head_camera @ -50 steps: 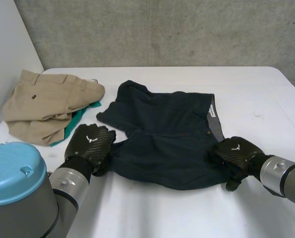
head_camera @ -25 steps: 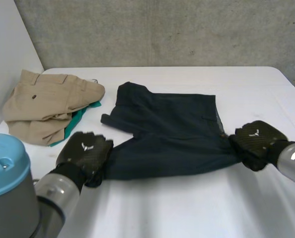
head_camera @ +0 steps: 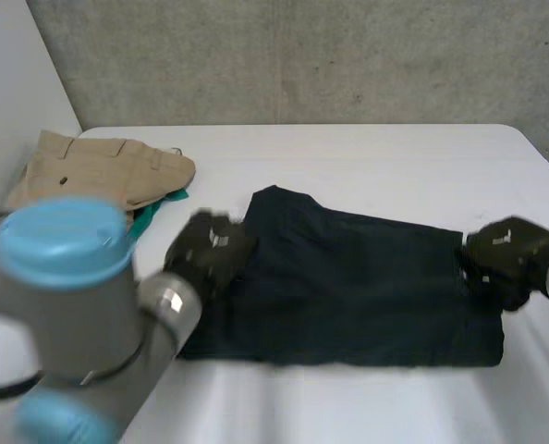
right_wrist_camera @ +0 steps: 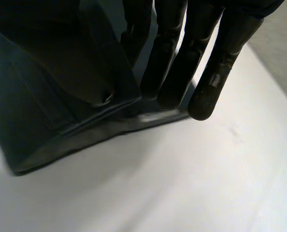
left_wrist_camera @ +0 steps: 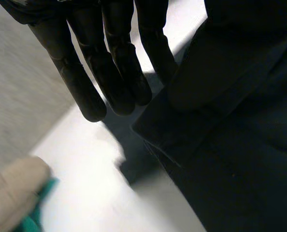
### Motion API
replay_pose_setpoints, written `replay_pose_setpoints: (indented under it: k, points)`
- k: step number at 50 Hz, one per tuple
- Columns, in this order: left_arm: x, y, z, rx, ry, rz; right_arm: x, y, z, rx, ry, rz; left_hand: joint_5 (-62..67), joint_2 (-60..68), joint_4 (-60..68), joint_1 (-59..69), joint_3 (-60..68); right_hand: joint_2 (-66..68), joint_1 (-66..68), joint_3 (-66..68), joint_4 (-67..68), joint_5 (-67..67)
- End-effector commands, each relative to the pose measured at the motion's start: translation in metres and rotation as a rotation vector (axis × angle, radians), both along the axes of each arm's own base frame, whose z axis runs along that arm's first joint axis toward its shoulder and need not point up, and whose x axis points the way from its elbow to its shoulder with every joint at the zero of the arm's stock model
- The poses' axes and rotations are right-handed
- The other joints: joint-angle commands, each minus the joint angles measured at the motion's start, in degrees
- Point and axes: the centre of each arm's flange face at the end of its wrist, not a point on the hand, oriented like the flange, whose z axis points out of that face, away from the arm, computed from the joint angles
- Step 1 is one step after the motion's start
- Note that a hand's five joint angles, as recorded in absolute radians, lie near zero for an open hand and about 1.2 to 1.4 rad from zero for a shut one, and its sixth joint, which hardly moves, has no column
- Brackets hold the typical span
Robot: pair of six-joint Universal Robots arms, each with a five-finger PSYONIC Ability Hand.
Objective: Fold the laundry.
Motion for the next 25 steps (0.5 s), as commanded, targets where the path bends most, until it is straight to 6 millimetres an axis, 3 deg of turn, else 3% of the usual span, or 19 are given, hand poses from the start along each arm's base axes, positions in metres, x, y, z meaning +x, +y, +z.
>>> replay_pose_setpoints:
  k: [1, 3, 9, 11, 17, 18, 20, 21, 25]
  points:
    - [-0.042, -0.083, -0.008, -0.196, 0.052, 0.027, 0.014, -0.039, -0.008, -0.11, 0.009, -0.081, 13.2, 11.3, 11.1, 15.7, 11.9, 12.5, 24.0, 12.3, 11.9, 13.0]
    - [-0.057, -0.106, -0.013, -0.284, 0.069, 0.025, 0.021, -0.053, -0.016, -0.146, 0.0, -0.095, 13.2, 11.3, 11.1, 15.7, 11.9, 12.5, 24.0, 12.3, 11.9, 13.0]
    - [-0.077, -0.144, -0.031, -0.41, 0.087, 0.037, 0.027, -0.091, -0.033, -0.239, -0.019, -0.186, 13.2, 11.3, 11.1, 15.7, 11.9, 12.5, 24.0, 12.3, 11.9, 13.0]
    - [-0.083, -0.157, -0.04, -0.439, 0.099, 0.044, 0.037, -0.102, -0.039, -0.273, -0.025, -0.189, 13.2, 11.3, 11.1, 15.7, 11.9, 12.5, 24.0, 12.3, 11.9, 13.0]
    - [-0.088, -0.177, -0.054, -0.471, 0.118, 0.057, 0.052, -0.124, -0.054, -0.34, -0.03, -0.195, 13.2, 11.3, 11.1, 15.7, 11.9, 12.5, 24.0, 12.3, 11.9, 13.0]
    - [-0.089, -0.178, -0.055, -0.472, 0.126, 0.054, 0.052, -0.131, -0.056, -0.362, -0.027, -0.224, 13.2, 11.3, 11.1, 15.7, 11.9, 6.4, 17.9, 6.2, 5.8, 6.9]
    - [-0.092, -0.175, -0.059, -0.475, 0.143, 0.018, 0.051, -0.133, -0.055, -0.372, -0.019, -0.256, -43.2, -45.1, -45.3, -40.8, -44.5, -42.2, -30.7, -42.4, -42.8, -41.7]
    - [-0.094, -0.173, -0.06, -0.48, 0.149, 0.006, 0.051, -0.133, -0.054, -0.376, -0.017, -0.268, -56.8, -58.7, -58.9, -54.3, -58.1, -57.5, -46.0, -57.7, -58.1, -57.0]
    - [-0.098, -0.159, -0.051, -0.527, 0.185, -0.033, 0.05, -0.13, -0.036, -0.429, -0.051, -0.307, -56.8, -58.7, -58.9, -54.3, -58.1, -57.5, -46.0, -57.7, -58.1, -57.0]
